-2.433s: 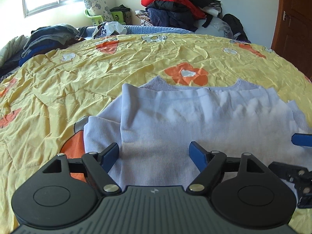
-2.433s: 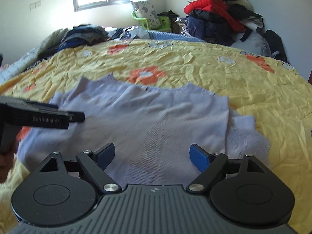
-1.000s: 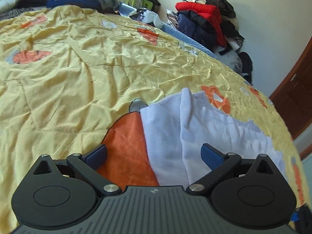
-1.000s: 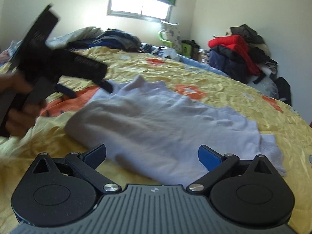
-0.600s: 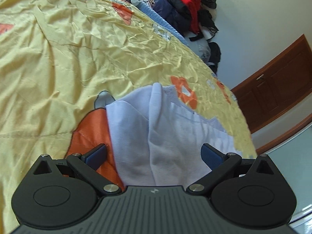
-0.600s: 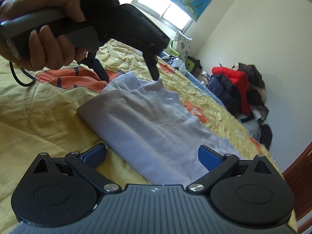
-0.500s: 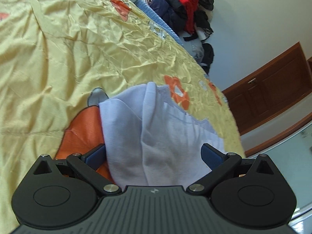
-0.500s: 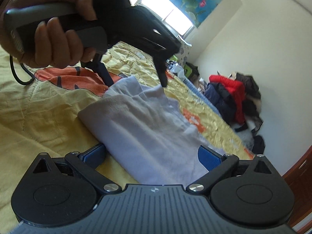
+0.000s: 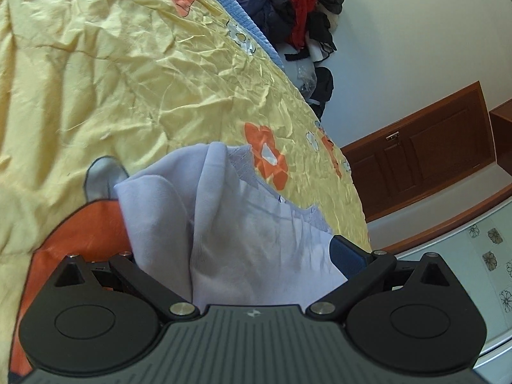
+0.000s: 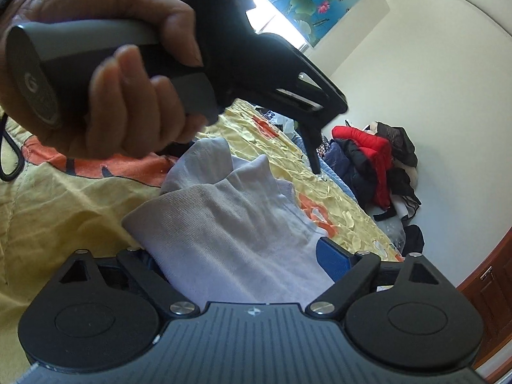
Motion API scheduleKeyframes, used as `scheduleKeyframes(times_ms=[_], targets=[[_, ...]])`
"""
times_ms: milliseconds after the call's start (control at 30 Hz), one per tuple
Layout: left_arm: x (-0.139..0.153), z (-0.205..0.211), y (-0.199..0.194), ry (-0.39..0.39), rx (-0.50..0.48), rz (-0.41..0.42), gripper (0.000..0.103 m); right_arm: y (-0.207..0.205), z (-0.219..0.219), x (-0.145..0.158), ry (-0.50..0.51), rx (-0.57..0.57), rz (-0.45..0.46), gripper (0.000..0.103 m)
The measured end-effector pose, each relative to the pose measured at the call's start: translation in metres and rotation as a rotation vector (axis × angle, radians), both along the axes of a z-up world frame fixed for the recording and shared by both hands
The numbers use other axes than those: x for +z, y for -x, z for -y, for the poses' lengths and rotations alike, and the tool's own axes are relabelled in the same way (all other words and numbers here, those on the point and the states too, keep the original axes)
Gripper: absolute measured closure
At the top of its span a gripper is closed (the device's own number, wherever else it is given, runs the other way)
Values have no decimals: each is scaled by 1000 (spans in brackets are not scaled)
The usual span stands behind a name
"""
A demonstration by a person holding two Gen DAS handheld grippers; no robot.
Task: Fold small clothes
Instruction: 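Grasp the side edge of the folded lavender shirt with both grippers, then lift the held edge and fold it over the shirt body with both grippers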
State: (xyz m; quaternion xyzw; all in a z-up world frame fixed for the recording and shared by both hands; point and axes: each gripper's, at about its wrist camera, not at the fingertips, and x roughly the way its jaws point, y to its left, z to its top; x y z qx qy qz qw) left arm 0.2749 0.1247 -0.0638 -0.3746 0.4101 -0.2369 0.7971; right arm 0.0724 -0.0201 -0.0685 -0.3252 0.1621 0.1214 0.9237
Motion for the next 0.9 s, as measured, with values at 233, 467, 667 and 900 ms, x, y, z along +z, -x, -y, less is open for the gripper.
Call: scheduleKeyframes(times_ms=[233, 467, 667, 900], targets=[[5, 11, -12, -84, 29, 32, 7, 1, -5, -2, 16, 32, -10, 37], [13, 28, -9, -334, 47, 85, 59, 6, -10, -4, 38, 81, -22, 58], [14, 34, -5, -422, 48, 110, 91, 6, -12, -2, 27, 117, -63, 85], [27, 51, 1, -545, 38, 159, 93, 5, 1, 11, -70, 136, -80, 92]])
